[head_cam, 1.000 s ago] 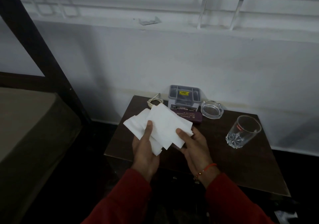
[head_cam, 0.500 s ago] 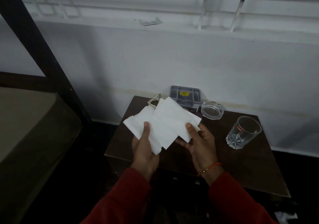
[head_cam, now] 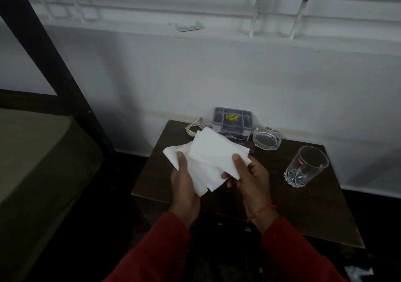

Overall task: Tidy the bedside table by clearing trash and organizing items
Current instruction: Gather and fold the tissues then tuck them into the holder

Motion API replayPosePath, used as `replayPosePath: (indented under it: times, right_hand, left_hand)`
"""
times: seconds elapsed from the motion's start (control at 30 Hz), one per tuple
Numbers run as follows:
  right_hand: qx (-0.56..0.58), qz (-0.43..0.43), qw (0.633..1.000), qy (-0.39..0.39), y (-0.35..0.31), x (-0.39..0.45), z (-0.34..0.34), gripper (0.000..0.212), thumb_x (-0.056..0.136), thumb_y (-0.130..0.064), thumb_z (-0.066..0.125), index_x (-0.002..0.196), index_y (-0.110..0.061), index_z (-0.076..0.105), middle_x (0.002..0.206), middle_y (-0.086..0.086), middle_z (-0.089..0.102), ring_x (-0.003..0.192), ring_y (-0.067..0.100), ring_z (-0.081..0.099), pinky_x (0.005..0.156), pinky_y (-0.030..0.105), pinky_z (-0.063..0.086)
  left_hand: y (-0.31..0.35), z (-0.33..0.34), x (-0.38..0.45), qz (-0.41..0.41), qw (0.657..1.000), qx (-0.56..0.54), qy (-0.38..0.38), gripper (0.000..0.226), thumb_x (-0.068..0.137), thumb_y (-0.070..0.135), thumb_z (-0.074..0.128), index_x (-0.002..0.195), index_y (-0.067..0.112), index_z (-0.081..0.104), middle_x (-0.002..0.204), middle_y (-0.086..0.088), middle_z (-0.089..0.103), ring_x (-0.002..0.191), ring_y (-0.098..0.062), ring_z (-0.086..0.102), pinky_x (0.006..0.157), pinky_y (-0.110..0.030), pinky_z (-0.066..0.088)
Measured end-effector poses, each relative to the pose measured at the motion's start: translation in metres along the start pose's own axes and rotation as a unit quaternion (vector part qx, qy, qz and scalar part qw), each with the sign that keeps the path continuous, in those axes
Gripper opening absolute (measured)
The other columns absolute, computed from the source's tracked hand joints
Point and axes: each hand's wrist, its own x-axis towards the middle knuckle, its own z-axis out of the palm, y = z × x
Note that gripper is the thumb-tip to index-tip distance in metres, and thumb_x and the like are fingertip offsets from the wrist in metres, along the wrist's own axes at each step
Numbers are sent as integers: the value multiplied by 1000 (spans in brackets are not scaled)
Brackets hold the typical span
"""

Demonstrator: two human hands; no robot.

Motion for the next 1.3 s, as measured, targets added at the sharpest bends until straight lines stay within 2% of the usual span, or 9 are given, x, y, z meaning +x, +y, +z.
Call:
replayPosePath:
  times: [0.07,0.17,0.23,0.37,0.83,0.97,1.07,1.2,1.3]
  right_hand:
    - [-40,-8,999,-3,3,-2,1,17,97,-17,61,107,-6,68,75,23,71,56,26,64,43,29,43]
    - [-72,-2,997,-19,4,-4,2,17,95,-21,64,106,-9,69,75,22,72,57,26,65,41,29,44]
    - [-49,24,998,-28,2,-4,3,21,92,-20,68,112,-12,69,89,14,76,67,25,69,46,30,49]
    - [22,72,994,-77,-1,-4,4,37,88,-7,71,123,-15,63,113,7,75,92,25,74,62,37,59]
    - [49,18,998,39,-15,20,-12,22,90,7,62,106,-5,70,101,9,75,91,21,74,68,37,64]
    - [-60,-61,987,135,-47,64,-27,31,90,5,64,121,5,62,117,13,66,100,27,69,71,38,64]
    - [-235,-131,945,183,-69,109,-33,42,92,-4,65,133,0,58,126,17,64,100,31,69,76,43,63]
    - [-372,-161,900,159,-83,156,-36,40,96,-3,55,136,1,55,144,19,49,122,35,58,55,2,50]
    - [-445,-131,877,129,-80,178,-43,43,95,-3,54,137,-2,55,146,19,46,115,34,60,55,1,48]
  left_hand:
    - [2,1,-2,-20,999,-24,-21,67,79,67,62,128,21,67,117,-7,77,109,-29,74,97,-52,57]
    - [0,1,-2,21,999,30,14,51,83,44,77,128,22,66,113,-3,78,101,-24,76,89,-49,61]
    - [-2,1,-1,29,998,38,31,41,89,26,77,128,20,66,109,-2,78,97,-22,76,86,-48,63]
    - [-1,0,-1,31,999,17,22,28,93,22,73,120,19,68,101,0,79,93,-22,76,83,-48,63]
    - [1,-2,6,7,999,-10,43,23,91,27,75,112,24,67,106,-4,76,96,-26,74,87,-51,60]
    - [2,0,7,-5,1000,1,29,25,91,25,75,115,22,65,105,-4,74,95,-23,71,84,-47,60]
    - [-2,3,6,-19,1000,10,11,22,92,24,74,112,22,66,105,-4,73,95,-23,70,86,-49,59]
    - [-2,5,8,-27,999,16,1,12,92,22,74,99,26,66,105,-6,74,98,-27,71,92,-56,58]
    - [0,4,10,-31,999,25,4,13,92,22,75,102,23,67,106,-7,74,97,-28,71,91,-55,58]
